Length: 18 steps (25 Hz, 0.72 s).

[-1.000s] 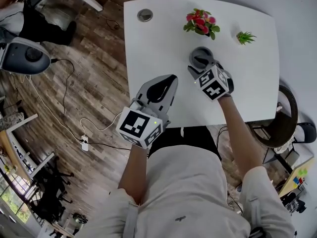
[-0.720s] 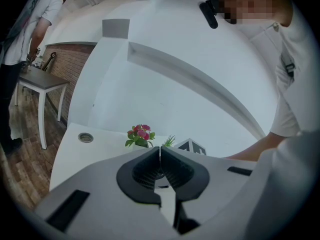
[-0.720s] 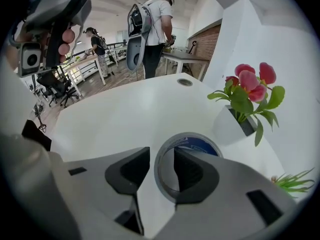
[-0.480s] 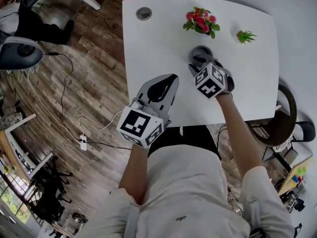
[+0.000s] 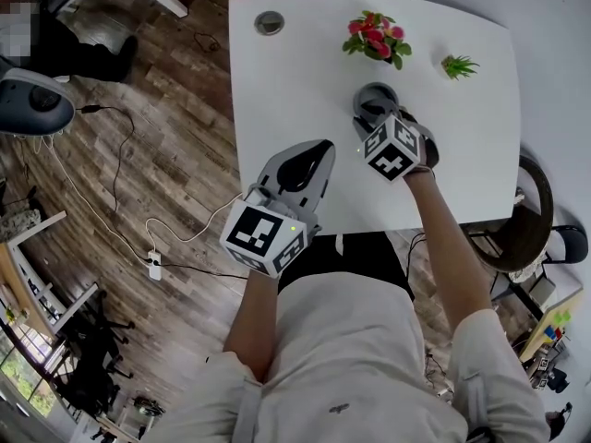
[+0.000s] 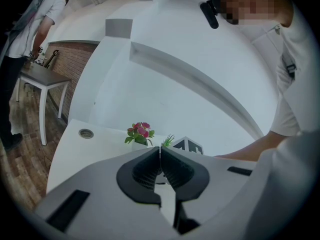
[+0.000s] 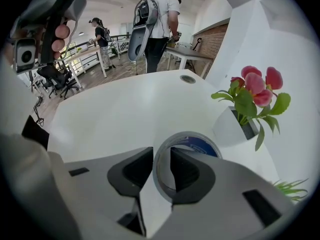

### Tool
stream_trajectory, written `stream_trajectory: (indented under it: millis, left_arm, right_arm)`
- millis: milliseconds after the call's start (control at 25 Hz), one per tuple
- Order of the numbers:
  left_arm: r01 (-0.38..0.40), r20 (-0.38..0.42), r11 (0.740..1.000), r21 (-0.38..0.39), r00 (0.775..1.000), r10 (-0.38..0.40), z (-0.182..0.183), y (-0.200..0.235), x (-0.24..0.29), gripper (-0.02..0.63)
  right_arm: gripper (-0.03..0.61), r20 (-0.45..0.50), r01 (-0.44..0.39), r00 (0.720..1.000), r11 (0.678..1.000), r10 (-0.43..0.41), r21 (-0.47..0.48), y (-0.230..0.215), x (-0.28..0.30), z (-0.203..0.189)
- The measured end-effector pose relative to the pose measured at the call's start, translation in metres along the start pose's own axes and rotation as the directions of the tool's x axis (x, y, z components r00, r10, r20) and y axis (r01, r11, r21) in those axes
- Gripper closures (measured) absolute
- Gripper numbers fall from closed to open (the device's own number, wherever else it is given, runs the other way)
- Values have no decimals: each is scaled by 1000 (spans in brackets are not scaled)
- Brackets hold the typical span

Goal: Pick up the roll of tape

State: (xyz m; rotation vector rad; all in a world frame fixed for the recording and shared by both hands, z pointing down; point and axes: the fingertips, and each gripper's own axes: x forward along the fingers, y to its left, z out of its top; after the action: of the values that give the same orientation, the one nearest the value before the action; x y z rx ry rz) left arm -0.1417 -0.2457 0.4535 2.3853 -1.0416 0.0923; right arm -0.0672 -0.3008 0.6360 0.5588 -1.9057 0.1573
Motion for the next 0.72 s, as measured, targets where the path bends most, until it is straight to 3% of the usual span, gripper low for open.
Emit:
stream_trajectory:
  millis: [720]
  left_arm:
    - [0, -19, 1000, -13, 1000, 0, -8, -4, 8, 592]
  right_arm:
    - [486, 44, -37, 998, 999, 38, -12, 2, -4, 0]
